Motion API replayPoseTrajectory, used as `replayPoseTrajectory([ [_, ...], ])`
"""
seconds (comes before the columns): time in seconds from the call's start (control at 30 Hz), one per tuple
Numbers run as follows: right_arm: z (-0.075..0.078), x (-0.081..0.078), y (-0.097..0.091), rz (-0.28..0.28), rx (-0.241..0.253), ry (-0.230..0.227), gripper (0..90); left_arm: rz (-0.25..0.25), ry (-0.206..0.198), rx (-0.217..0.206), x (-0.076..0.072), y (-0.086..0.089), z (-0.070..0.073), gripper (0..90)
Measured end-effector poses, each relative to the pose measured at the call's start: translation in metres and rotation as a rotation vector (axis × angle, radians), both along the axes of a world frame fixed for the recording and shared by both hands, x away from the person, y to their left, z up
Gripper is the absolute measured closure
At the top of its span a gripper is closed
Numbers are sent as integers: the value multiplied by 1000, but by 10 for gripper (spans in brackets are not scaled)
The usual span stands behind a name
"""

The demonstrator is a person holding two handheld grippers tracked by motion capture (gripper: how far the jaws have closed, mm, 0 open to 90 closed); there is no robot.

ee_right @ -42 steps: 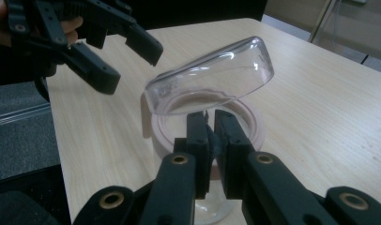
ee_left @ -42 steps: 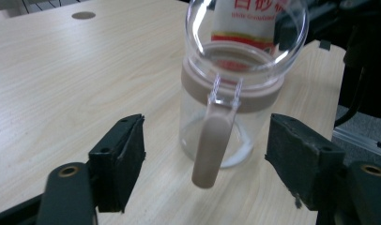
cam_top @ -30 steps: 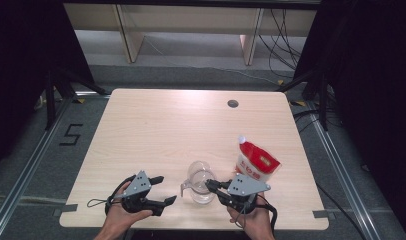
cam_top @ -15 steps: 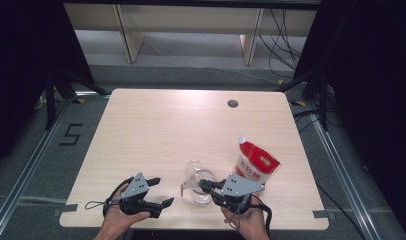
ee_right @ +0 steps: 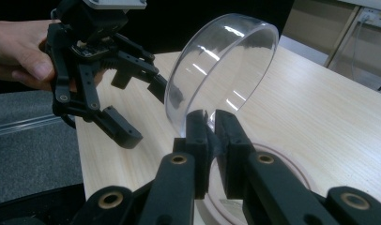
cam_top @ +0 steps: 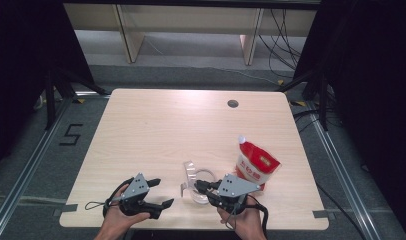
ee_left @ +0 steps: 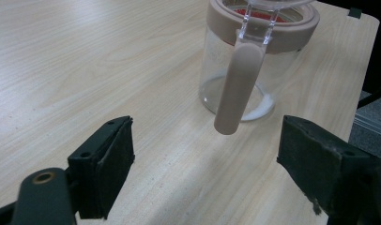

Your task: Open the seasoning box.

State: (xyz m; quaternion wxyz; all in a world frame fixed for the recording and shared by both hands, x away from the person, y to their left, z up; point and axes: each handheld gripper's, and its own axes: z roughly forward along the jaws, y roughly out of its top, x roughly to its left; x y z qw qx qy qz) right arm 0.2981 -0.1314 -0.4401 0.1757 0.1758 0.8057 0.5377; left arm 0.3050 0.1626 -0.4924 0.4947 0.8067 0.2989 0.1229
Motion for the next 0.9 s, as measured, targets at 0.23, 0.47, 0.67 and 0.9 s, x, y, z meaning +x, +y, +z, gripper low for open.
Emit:
replayPoseTrajectory([
  [0.23,-2,-1,4,18,3,7,839,-1,4,-5,0,-1,-1,184],
  [0.47,-1,-1,4,15,6,3,835,-9,-6,6,2,0,-2,184],
  [0.67,-1,-1,-7,-5,11,5,804,1,12,-2,1,0,-2,183],
  [0.9,-1,-4,-36,-59,23,14,760,-21,20,7,0,-2,-2,156],
])
